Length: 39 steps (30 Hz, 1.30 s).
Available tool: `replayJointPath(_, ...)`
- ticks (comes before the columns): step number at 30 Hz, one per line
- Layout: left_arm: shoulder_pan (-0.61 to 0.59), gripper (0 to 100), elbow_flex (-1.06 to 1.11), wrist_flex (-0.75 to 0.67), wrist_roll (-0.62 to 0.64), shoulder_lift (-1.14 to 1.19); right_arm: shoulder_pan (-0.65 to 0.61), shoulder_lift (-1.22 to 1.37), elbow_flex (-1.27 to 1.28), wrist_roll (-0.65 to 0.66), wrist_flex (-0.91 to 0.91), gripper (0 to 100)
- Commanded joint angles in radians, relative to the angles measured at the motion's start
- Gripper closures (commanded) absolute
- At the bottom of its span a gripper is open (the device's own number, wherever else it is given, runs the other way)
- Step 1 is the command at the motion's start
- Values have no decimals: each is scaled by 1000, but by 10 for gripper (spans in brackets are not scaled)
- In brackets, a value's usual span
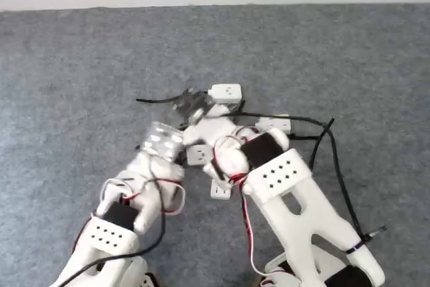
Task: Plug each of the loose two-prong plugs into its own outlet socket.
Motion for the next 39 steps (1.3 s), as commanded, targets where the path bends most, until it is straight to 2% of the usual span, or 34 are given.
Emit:
replayJointPath(1,-117,987,15,-160,163,-17,25,-30,38,-91,-107,991)
replayJointPath(3,-164,987,24,-186,204,-17,27,-30,77,-118,-165,991)
replayJointPath(8,-249,987,45,-183,209,-17,28,-31,140,-164,-249,991)
replayJointPath(18,-285,987,50,-183,209,-17,77,-84,325,-391,-479,990)
replayJointPath(27,-279,987,51,-183,207,-17,84,-371,411,-396,-498,990)
replayJointPath(39,-278,987,47,-183,215,-9,82,-375,413,-422,-516,991)
